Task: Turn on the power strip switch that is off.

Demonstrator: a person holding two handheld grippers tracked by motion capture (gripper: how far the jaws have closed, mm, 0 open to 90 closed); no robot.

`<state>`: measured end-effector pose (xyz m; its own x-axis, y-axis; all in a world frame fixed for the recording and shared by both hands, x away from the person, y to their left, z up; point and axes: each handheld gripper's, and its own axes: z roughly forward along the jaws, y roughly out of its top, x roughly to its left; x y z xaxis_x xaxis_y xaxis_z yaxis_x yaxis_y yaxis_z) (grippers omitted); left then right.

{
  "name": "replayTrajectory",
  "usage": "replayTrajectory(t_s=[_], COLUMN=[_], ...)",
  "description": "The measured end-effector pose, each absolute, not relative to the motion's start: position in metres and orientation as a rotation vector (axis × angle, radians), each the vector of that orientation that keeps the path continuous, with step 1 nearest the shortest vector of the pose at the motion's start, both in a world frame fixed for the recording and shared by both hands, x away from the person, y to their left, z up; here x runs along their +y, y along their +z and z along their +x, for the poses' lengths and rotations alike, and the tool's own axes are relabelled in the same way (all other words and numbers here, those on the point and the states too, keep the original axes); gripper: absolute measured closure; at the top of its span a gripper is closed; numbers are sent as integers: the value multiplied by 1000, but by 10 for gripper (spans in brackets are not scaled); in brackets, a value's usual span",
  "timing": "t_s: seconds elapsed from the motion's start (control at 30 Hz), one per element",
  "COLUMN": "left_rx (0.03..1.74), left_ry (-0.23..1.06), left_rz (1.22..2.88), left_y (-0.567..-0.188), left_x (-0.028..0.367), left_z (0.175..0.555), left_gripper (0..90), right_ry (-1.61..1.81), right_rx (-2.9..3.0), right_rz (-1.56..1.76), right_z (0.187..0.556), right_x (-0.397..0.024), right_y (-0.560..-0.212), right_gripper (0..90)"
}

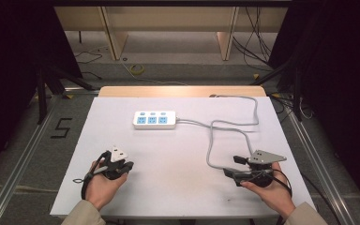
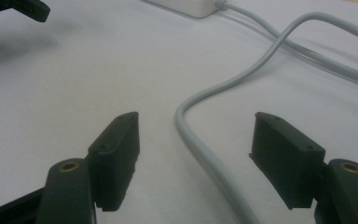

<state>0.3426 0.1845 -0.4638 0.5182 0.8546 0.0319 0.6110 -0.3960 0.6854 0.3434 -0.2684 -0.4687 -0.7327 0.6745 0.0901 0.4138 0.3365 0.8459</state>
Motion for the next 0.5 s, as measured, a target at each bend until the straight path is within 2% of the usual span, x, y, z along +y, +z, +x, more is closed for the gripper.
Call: replayTrajectory(t_s=[0.5], left_rx=[1238], left_ry=[501], left_rz=[2135], left_y=[-460], left_x=[185], left_z=[351], left_gripper=[897], right_ry=[1352], right_rx=[2324], right_rz=[979], right_z=[343], right_x=[-268], right_y=[-469], right_gripper=[329])
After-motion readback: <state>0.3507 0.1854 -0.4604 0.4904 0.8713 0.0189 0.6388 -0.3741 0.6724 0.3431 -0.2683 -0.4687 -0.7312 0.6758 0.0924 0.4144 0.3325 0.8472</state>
